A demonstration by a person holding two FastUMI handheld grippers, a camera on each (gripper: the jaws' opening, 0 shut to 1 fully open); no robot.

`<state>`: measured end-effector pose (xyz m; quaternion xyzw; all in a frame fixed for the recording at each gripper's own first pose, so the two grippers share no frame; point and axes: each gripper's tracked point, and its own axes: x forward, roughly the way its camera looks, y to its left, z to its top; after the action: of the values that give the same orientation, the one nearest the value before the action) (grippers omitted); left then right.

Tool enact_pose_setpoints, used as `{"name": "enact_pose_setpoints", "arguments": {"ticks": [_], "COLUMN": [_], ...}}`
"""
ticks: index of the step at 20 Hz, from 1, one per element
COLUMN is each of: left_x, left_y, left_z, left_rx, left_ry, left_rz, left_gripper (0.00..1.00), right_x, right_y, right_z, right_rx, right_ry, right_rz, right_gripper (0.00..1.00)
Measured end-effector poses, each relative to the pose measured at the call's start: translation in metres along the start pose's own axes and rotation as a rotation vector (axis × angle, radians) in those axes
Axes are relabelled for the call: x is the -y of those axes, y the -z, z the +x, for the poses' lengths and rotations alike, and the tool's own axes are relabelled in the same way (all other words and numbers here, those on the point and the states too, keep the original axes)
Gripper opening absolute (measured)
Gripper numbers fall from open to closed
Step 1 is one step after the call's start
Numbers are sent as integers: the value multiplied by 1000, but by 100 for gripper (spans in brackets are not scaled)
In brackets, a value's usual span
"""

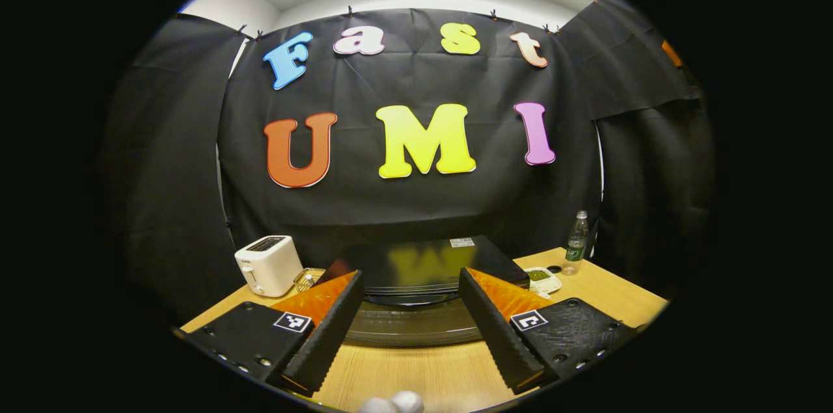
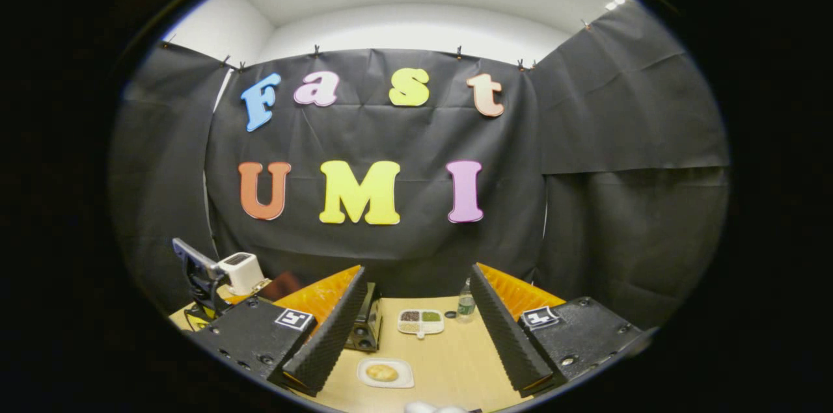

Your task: Open the electric oven with the left hand, put the food in, and close the electric oven.

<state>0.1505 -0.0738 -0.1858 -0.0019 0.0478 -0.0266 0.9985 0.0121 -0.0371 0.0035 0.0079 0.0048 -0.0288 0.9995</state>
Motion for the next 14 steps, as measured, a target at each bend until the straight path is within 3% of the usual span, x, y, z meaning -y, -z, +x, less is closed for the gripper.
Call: {"name": "enact_pose_setpoints", "arguments": {"ticks": [10,11,14], "left_x": [2,1,0], "left_y": [57,62,71], "left_z": [76,78,81], "left_rx": [-119,-131,-161], "left_ry": [-15,-18,-19], "left_rz": [-26,-24,-24], "left_gripper": [95,100,89], "right_x": [4,4,1], "right_y": [19,20,24], "right_z": [29,32,34], "right_rx": [-60,-64,-79], "right_ry": [28,30,25], "right_rz": [-7,-9,-5], "right_gripper": [100,100,100]}}
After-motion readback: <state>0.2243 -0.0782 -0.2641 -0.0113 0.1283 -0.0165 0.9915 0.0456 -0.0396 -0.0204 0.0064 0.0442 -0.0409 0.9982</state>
